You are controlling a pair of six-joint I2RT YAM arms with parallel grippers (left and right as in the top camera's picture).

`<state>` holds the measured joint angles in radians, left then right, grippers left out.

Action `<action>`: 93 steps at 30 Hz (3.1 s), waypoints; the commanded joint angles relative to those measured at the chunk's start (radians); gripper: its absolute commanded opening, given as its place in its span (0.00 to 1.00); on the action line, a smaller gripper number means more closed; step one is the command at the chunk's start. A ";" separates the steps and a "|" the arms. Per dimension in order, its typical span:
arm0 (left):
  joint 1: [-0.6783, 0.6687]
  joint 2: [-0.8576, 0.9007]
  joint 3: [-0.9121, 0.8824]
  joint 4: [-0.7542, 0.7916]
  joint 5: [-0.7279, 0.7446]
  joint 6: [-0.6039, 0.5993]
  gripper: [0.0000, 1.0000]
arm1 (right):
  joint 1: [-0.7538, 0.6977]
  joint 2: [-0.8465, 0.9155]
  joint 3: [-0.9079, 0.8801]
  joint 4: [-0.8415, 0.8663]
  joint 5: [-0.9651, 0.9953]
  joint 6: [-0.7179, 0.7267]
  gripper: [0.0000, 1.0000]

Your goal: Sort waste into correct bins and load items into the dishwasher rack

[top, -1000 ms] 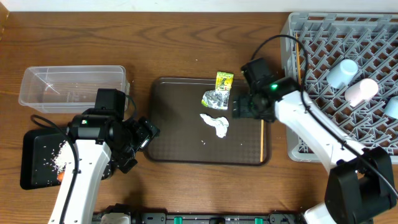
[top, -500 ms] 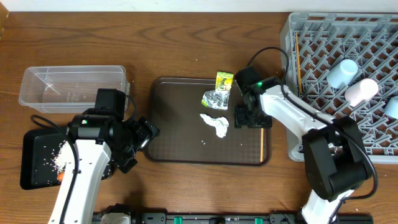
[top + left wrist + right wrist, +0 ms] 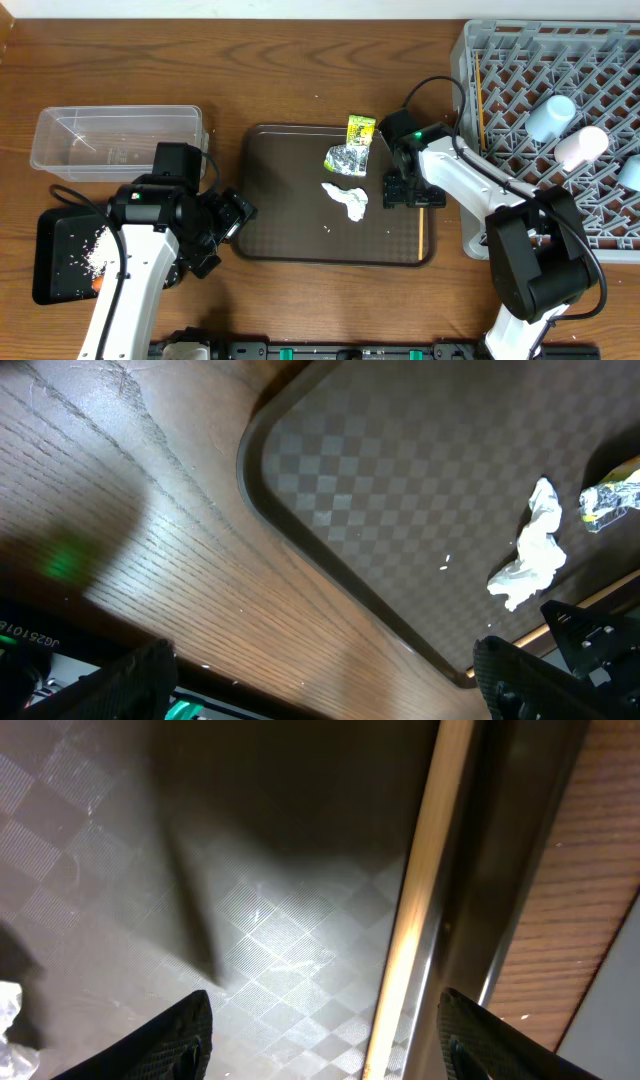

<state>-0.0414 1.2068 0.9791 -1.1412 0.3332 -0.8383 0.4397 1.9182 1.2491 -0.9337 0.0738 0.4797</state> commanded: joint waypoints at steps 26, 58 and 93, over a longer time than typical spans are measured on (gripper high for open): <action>-0.003 0.003 0.005 -0.003 -0.014 -0.006 0.98 | -0.016 0.001 -0.080 0.098 -0.055 0.029 0.01; -0.003 0.003 0.005 -0.002 -0.014 -0.006 0.98 | -0.512 -0.098 0.437 0.071 -0.113 -0.441 0.01; -0.003 0.003 0.005 -0.002 -0.014 -0.006 0.98 | -0.428 -0.054 0.438 -0.006 -0.593 -0.420 0.83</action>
<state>-0.0414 1.2068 0.9791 -1.1412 0.3332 -0.8383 -0.0383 1.9068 1.6859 -0.9291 -0.3386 0.0483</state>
